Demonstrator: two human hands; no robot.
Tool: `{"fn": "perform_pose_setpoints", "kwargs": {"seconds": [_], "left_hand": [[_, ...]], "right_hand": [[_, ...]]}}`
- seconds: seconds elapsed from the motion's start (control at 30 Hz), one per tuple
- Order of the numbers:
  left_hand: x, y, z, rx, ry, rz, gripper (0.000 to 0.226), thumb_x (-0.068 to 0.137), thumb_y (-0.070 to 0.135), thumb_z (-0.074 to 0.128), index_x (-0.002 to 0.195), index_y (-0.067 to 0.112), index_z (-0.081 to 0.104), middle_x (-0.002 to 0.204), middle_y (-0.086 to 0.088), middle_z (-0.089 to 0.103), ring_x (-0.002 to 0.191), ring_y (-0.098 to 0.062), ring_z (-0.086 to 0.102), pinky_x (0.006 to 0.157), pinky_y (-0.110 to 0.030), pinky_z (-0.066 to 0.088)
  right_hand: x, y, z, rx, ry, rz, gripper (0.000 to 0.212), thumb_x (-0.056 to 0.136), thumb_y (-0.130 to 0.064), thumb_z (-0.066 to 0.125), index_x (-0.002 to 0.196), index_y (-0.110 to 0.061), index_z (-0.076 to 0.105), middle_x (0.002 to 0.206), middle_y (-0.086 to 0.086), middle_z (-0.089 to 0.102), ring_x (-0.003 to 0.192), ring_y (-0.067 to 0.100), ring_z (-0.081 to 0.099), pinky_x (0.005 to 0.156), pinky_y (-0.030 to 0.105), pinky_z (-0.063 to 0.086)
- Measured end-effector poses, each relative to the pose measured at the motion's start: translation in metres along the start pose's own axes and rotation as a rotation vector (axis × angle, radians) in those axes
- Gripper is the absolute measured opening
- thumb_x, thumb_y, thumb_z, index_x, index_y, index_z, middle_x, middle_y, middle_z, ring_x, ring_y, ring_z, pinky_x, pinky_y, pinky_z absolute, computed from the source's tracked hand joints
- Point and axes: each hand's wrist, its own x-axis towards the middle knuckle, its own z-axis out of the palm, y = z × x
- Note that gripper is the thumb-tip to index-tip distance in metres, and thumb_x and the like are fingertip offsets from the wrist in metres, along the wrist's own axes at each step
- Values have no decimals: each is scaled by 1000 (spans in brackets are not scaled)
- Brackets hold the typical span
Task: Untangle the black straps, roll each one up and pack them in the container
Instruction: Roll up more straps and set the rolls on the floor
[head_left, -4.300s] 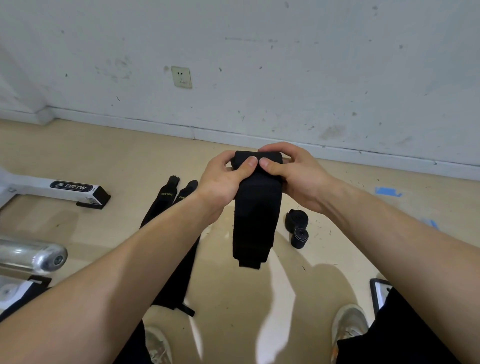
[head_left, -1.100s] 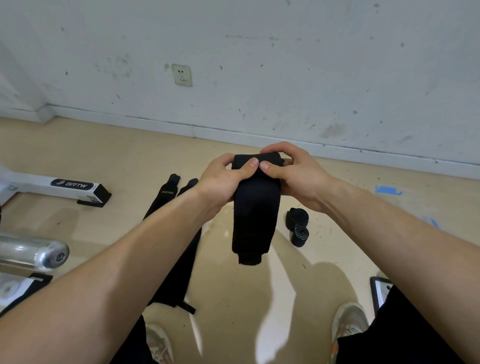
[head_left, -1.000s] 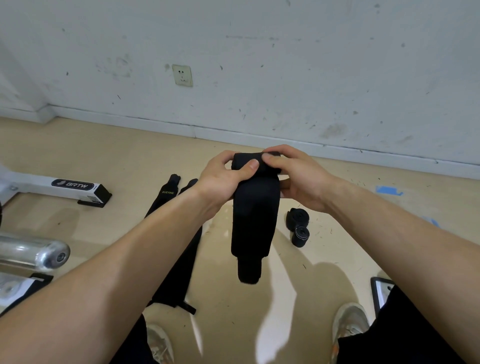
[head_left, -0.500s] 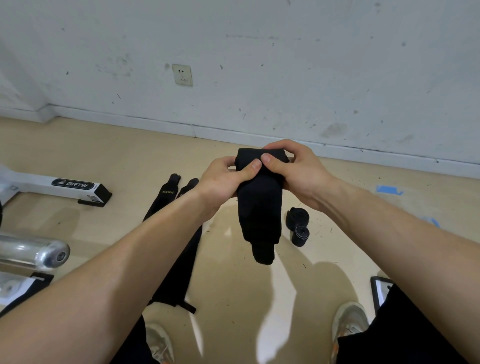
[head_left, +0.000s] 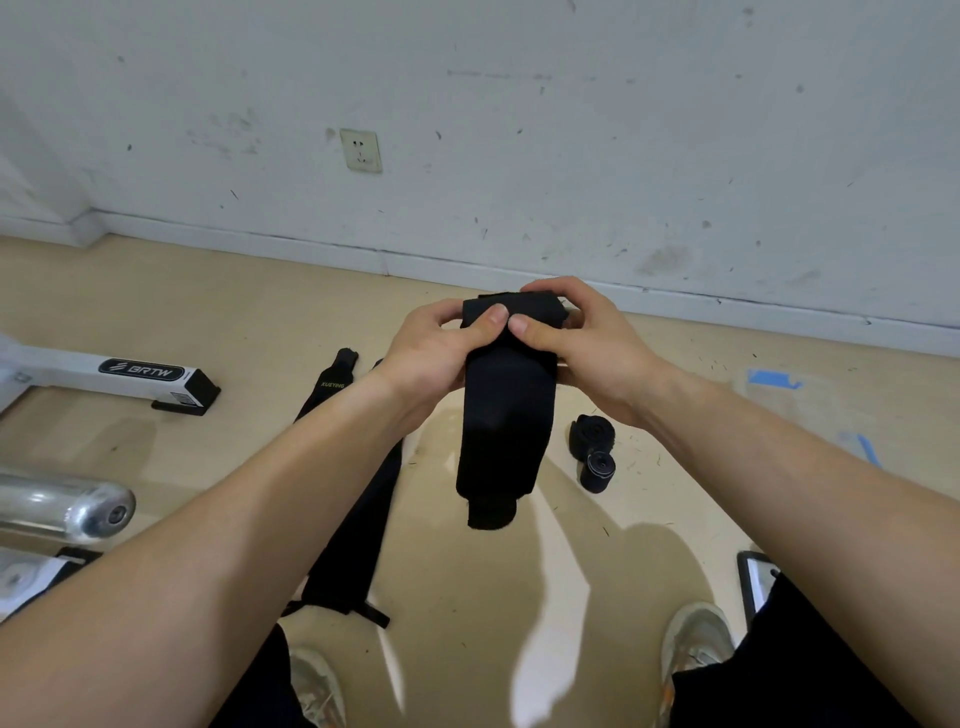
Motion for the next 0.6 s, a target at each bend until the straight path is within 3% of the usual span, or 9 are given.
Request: {"fn": "perform_pose_setpoints", "kwargs": {"seconds": [0.1, 0.17, 0.33, 0.47, 0.6], "left_hand": [[2, 2, -4, -2, 25, 22, 27, 96, 20, 72, 120, 8, 68, 111, -16, 76, 99, -31, 76, 85, -41, 62], [2, 2, -6, 8, 19, 31, 29, 95, 16, 73, 122, 10, 66, 108, -16, 76, 97, -31, 76, 81, -40, 61], [1, 0, -6, -9, 12, 51, 41, 91, 9, 76, 130, 13, 63, 110, -16, 76, 96, -30, 76, 75, -35, 60], [-1, 1, -7, -58, -13, -15, 35, 92, 16, 75, 123, 5, 67, 109, -17, 77, 97, -28, 77, 81, -32, 61], [-4, -1, -2, -54, -39, -67, 30, 96, 25, 71, 111, -1, 71, 99, -11, 79, 90, -22, 77, 70, -24, 59]], "right_hand": [[-1, -1, 2, 14, -57, 98, 35, 97, -44, 63, 123, -21, 62, 113, 6, 73, 95, 23, 73, 84, 42, 60], [0, -1, 4, -8, -48, 95, 36, 99, -46, 59, 123, -20, 62, 109, 4, 72, 92, 22, 72, 81, 40, 60], [3, 1, 4, 75, -27, 37, 30, 101, -24, 63, 128, -13, 60, 104, 10, 71, 92, 27, 73, 79, 40, 62], [5, 2, 4, 89, 0, 2, 30, 100, -14, 63, 129, -17, 58, 92, 14, 68, 84, 28, 69, 82, 41, 60], [4, 1, 1, 45, 16, -25, 28, 99, -11, 63, 125, -22, 59, 81, 8, 65, 79, 24, 68, 77, 35, 62]]}}
